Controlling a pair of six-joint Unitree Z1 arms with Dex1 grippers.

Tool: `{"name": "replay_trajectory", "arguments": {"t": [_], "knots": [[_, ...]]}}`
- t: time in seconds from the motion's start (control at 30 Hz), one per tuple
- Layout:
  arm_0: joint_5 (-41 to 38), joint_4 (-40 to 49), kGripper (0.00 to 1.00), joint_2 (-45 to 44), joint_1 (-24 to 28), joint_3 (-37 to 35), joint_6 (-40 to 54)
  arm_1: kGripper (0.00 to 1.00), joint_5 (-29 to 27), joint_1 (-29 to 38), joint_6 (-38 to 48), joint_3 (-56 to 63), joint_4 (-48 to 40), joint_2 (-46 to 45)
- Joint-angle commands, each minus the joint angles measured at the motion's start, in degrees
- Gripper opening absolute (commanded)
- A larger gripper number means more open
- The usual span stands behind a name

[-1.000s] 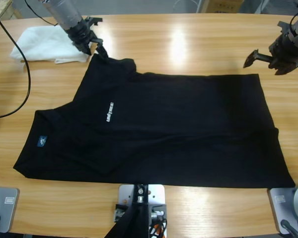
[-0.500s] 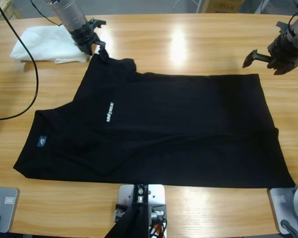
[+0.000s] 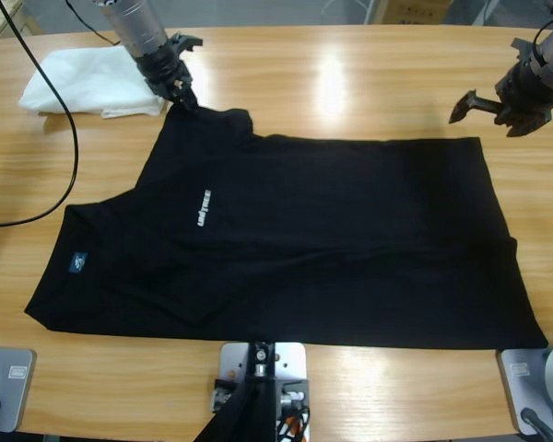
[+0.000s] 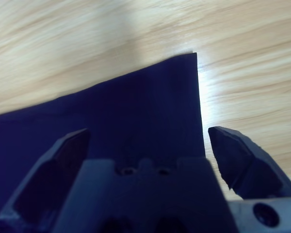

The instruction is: Fold clothes

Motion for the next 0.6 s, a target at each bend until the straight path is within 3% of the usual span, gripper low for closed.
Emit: {"name": "replay_trajectory", "arguments": {"t": [0.03, 0.6], "knots": [[1.79, 3.37, 0.000, 5.80, -0.38, -2.92, 2.89, 1.000, 0.79, -1.20, -0.68, 0.30, -0.59, 2.68], [4.36, 5.42, 0.000, 2.21, -1.58, -7.92, -0.63, 1.000, 0.74, -4.76, -1.12, 0.13, -0.29, 1.21]]}}
